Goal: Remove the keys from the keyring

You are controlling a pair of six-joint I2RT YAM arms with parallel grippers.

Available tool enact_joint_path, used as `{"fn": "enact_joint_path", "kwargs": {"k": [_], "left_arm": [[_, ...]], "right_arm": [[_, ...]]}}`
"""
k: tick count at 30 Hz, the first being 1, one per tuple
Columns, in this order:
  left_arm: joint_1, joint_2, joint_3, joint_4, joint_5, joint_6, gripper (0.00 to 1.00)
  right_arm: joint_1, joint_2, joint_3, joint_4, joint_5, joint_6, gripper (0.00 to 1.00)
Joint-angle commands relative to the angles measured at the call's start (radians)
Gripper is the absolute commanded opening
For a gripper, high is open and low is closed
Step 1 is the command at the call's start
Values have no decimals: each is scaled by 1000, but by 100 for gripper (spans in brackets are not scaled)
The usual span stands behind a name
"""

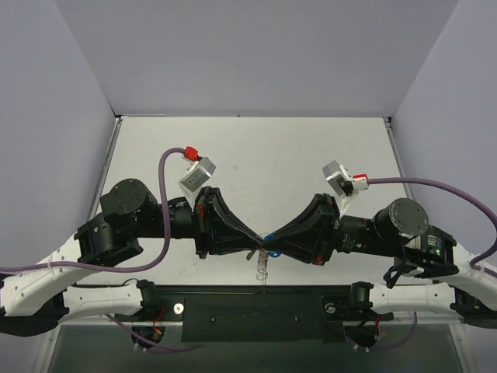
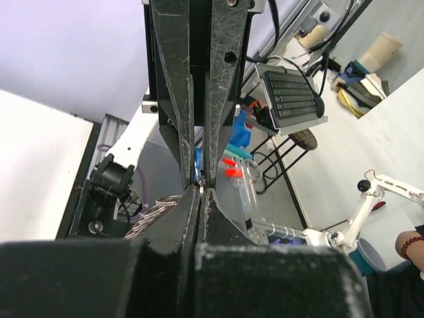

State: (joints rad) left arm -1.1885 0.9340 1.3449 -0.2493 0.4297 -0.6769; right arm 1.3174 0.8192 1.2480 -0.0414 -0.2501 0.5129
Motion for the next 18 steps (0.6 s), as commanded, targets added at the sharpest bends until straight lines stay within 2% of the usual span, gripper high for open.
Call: {"fn": "enact_joint_path", "kwargs": {"k": [1, 11, 16, 18], "left_arm": [[1, 14, 95, -128, 26, 60, 0], [59, 31, 149, -269, 147, 79, 0], [90, 11, 93, -200, 181, 22, 0], [99, 5, 79, -171, 182, 5, 3]], "right_arm": [[29, 26, 86, -106, -23, -65, 0], [66, 67, 160, -254, -21, -123, 0], [101, 72, 168, -279, 11, -139, 0], [106, 69, 165, -279, 18, -139, 0]]}}
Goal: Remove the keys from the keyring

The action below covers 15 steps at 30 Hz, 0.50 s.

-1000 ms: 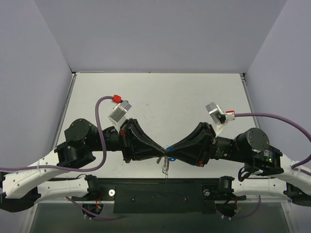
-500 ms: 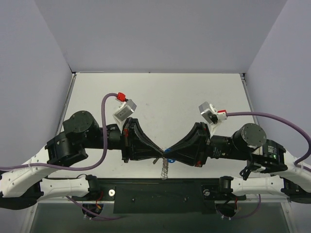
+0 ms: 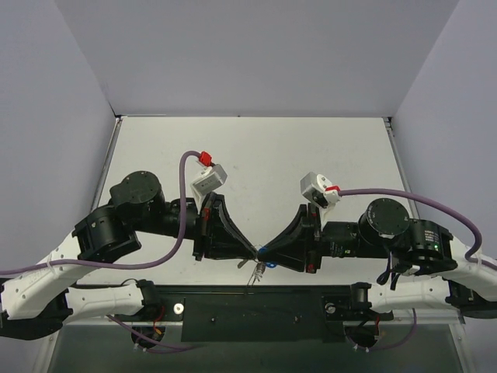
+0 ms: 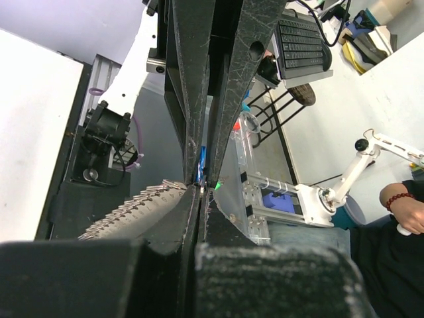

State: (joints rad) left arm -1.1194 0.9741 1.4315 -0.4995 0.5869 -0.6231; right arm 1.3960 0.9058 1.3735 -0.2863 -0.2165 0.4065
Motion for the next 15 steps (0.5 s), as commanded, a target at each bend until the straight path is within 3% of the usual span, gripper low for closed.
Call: {"fn": "enact_joint_path", "kwargs": {"k": [1, 12, 15], "left_arm": [[33, -35, -11, 87, 24, -52, 4], [38, -40, -40, 144, 27, -86, 7], [38, -58, -87, 151, -18, -78, 4]], "right_arm": [[31, -21, 36, -30, -11, -32, 0], [41, -62, -39, 67, 60, -23, 0], [41, -76, -77, 78, 113, -26, 0]]}}
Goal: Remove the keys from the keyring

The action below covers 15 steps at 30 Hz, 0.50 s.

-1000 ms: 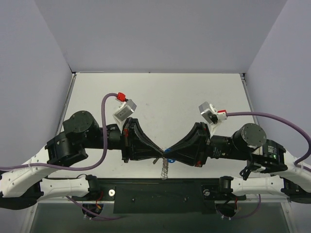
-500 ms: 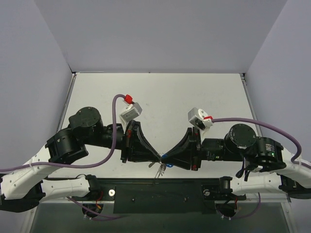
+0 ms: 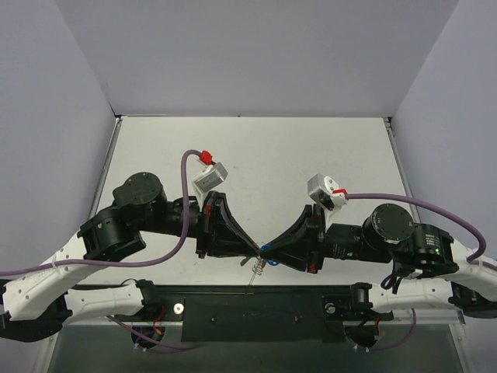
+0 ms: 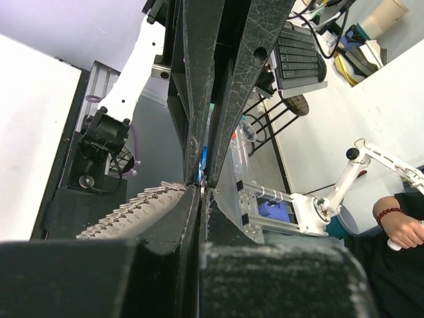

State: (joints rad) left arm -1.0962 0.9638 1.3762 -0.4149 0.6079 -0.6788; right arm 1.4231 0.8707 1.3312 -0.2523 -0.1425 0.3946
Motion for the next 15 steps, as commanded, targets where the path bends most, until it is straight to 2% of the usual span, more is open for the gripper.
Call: {"fn": "enact_joint_path", "kwargs": {"k": [1, 10, 15], "left_arm": [[15, -59, -60, 64, -69, -13, 0], [21, -103, -333, 180, -198, 47, 0], [42, -91, -480, 290, -221, 96, 0]], "right_arm": [[14, -45, -64, 48, 50, -16, 0], [-15, -76, -331, 166, 205, -3, 0], [-104, -62, -460, 243, 170, 26, 0]]}}
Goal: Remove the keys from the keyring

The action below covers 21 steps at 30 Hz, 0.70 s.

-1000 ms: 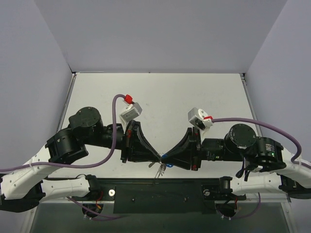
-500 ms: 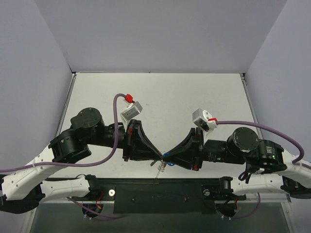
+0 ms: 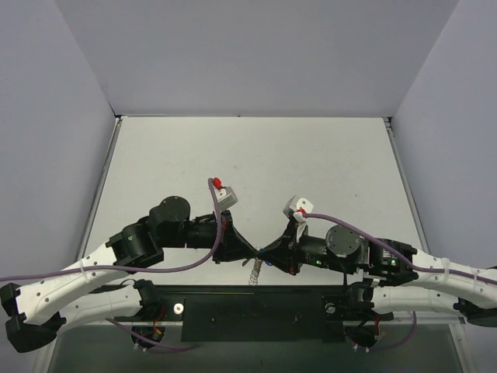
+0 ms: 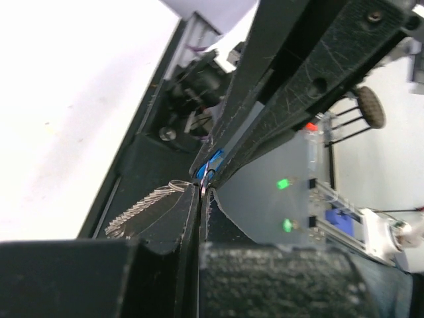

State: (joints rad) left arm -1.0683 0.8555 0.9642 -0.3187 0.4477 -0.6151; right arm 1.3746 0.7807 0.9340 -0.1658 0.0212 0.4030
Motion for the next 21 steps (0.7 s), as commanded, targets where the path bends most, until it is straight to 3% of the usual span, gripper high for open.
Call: {"fn": "enact_joint_path", "kwargs": {"k": [1, 8, 15, 21], "left_arm": [[27, 19, -87, 208, -54, 40, 0], [136, 91, -222, 398, 63, 75, 0], [263, 203, -320, 596, 288, 3, 1], [286, 247, -328, 645, 393, -28, 15]], "right_arm": [[-71, 31, -87, 198, 0, 20, 0], [-198, 64, -188, 287, -92, 36, 0], [-293, 72, -265, 365, -173, 65, 0], [-315, 92, -265, 370, -205, 62, 0]]}}
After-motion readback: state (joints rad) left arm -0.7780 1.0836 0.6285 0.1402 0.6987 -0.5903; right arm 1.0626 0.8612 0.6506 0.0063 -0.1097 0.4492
